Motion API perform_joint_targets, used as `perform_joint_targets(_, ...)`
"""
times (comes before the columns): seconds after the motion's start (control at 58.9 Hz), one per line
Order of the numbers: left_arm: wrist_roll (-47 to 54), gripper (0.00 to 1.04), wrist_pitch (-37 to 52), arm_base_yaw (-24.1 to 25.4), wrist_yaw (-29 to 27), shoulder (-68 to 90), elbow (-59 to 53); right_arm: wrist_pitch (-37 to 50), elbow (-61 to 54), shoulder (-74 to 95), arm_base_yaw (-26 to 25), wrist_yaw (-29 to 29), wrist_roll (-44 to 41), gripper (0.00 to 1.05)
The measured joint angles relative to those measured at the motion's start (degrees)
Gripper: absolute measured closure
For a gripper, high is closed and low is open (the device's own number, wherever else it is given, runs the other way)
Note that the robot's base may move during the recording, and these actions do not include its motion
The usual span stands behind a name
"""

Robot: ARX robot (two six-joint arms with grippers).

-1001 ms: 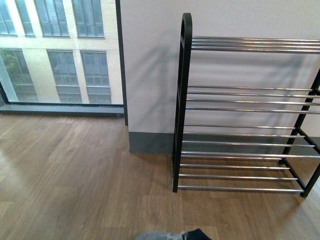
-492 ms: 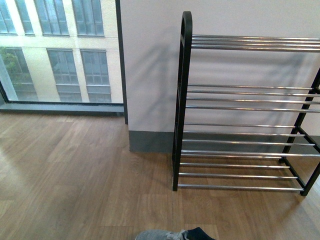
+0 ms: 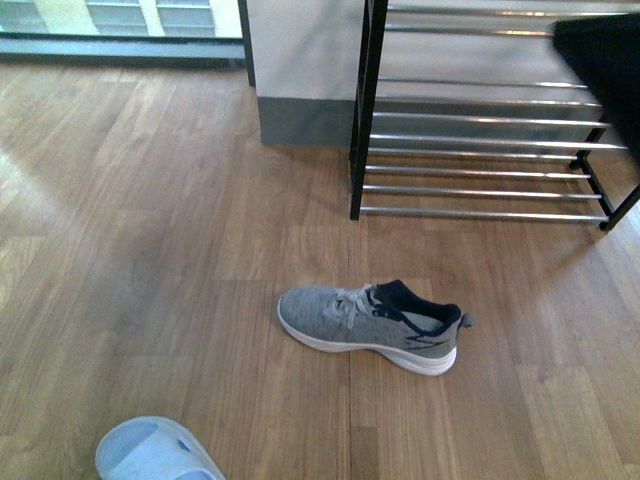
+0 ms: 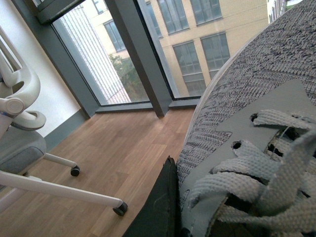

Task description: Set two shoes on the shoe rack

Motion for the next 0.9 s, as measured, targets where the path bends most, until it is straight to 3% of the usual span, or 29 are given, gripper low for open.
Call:
perform_joint_targets(0.339,0.00,1.03,0.00,0.00,-0.11,0.00,0.00,-3.32,20.94,39.10,4.94,2.51,-9.53,0.09)
perform_joint_targets(0.577,0.00,1.03,0.00,0.00,-0.09,0.00,0.00,-8.76,28.85,52.59,8.61,2.40,-13.88,0.09)
perform_joint_targets(0.899,0.00,1.03,0.00,0.00,-0.09,0.00,0.00,-12.68,38.77,64.70,9.16,0.98,-20.61,0.09)
